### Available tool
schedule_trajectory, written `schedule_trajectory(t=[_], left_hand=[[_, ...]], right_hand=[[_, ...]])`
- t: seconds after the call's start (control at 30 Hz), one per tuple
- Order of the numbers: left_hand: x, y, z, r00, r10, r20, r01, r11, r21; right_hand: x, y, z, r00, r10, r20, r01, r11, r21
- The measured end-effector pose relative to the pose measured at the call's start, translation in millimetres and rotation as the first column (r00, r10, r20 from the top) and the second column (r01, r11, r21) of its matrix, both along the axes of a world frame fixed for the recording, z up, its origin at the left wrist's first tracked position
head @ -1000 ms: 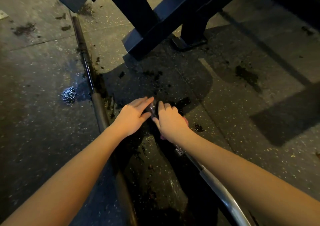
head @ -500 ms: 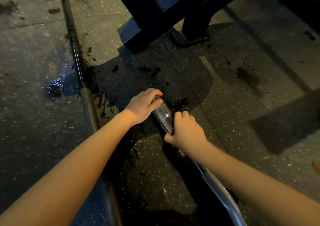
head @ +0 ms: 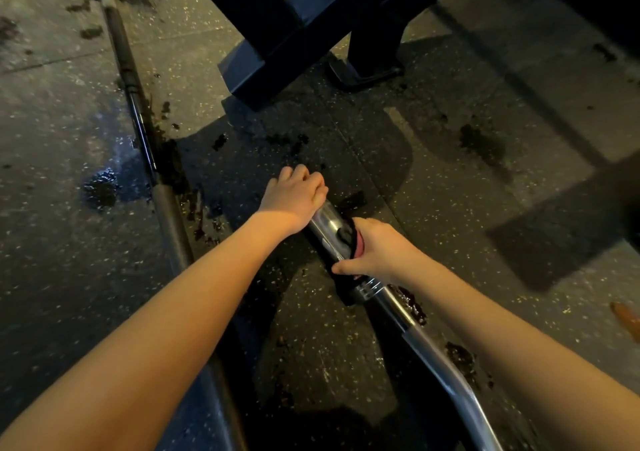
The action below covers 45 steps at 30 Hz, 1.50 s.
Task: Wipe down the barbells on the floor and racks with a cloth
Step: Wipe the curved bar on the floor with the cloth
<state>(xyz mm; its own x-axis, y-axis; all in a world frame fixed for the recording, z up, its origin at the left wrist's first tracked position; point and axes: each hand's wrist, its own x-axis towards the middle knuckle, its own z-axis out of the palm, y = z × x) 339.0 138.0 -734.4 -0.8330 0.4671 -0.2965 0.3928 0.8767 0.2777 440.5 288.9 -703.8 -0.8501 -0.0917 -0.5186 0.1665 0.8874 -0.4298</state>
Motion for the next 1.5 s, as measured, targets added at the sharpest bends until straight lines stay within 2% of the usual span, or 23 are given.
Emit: schedule_trajectory(t=[0.07,0.13,0.2,0.33,0.4,0.5,0.57,0.6,0.67,0.73,0.77,0.83,0.9,0.97,1.03,1.13,1.27,1.3,1.33,1.37,1.4,1.43,1.5], left_hand=[[5,-2,-3,0.999,-0.016,-0.048,0.017,1.0,0.009],[5,-1,-7,0.993,-0.03,-0.114,0.036,0.998,0.046],[2,3,-10,0.985,-0.039,-0.171,0.051,0.997,0.064],[-4,15,-8,0.976,-0.04,-0.214,0.05,0.998,0.041],[-6,23,-7,0.964,-0.048,-0.263,0.057,0.998,0.029],[-10,38,-7,0.948,-0.044,-0.316,0.048,0.999,0.007],[-12,47,-8,0.945,-0.023,-0.326,0.028,1.0,0.012],[-12,51,-9,0.944,-0.006,-0.331,0.014,1.0,0.021],[-14,56,-11,0.941,0.007,-0.34,0.004,1.0,0.031],[-17,60,-11,0.943,0.007,-0.332,0.003,1.0,0.028],[-18,60,-11,0.945,0.007,-0.327,0.002,1.0,0.029],[-19,60,-12,0.946,0.011,-0.325,0.003,0.999,0.041],[-18,60,-13,0.942,0.02,-0.334,-0.001,0.998,0.057],[-19,63,-13,0.942,0.028,-0.335,-0.005,0.998,0.069],[-21,66,-12,0.946,0.04,-0.323,-0.012,0.996,0.087],[-22,66,-13,0.951,0.035,-0.306,0.006,0.991,0.131],[-23,61,-17,0.943,0.051,-0.33,0.002,0.988,0.157],[-24,62,-17,0.946,0.051,-0.319,-0.001,0.988,0.154],[-24,64,-16,0.95,0.051,-0.309,-0.004,0.988,0.151],[-24,66,-16,0.952,0.057,-0.301,-0.009,0.987,0.158],[-24,67,-15,0.953,0.067,-0.295,-0.014,0.984,0.177],[-26,67,-15,0.957,0.072,-0.282,-0.014,0.979,0.202],[-31,65,-15,0.975,0.051,-0.218,0.007,0.966,0.258]], right_hand=[[13,-14,-1,0.997,-0.003,-0.079,0.009,0.997,0.079],[22,-27,3,0.989,-0.053,-0.14,0.053,0.999,-0.003],[23,-25,9,0.99,-0.046,-0.131,0.035,0.996,-0.079],[24,10,19,0.987,-0.043,-0.154,0.03,0.996,-0.087],[30,13,17,0.985,-0.055,-0.165,0.051,0.998,-0.029],[20,2,-4,0.989,-0.051,-0.136,0.07,0.988,0.137],[5,1,-10,0.984,-0.126,-0.127,0.144,0.98,0.141],[0,4,-9,0.981,-0.159,-0.112,0.171,0.98,0.106],[-1,16,-6,0.97,-0.235,-0.056,0.23,0.971,-0.071],[6,31,-3,0.957,-0.285,0.053,0.288,0.915,-0.282],[11,37,-2,0.957,-0.277,0.092,0.291,0.895,-0.339],[16,40,-8,0.969,-0.224,0.104,0.245,0.924,-0.294],[8,30,-17,0.977,-0.211,0.023,0.212,0.97,-0.122],[-7,16,-18,0.964,-0.254,-0.075,0.254,0.967,-0.015],[-18,15,-21,0.931,-0.349,-0.101,0.339,0.935,-0.105],[-6,35,-21,0.852,-0.523,-0.039,0.483,0.811,-0.33],[17,29,-7,0.817,-0.528,-0.231,0.401,0.809,-0.43],[18,22,-5,0.854,-0.456,-0.25,0.33,0.848,-0.415],[19,14,-4,0.911,-0.313,-0.269,0.221,0.921,-0.322],[21,7,-5,0.953,-0.12,-0.278,0.086,0.988,-0.13],[23,4,-9,0.962,0.016,-0.274,-0.004,0.999,0.043],[23,2,-13,0.963,0.068,-0.26,-0.027,0.987,0.158],[16,3,-15,0.966,0.014,-0.259,0.039,0.98,0.196]])
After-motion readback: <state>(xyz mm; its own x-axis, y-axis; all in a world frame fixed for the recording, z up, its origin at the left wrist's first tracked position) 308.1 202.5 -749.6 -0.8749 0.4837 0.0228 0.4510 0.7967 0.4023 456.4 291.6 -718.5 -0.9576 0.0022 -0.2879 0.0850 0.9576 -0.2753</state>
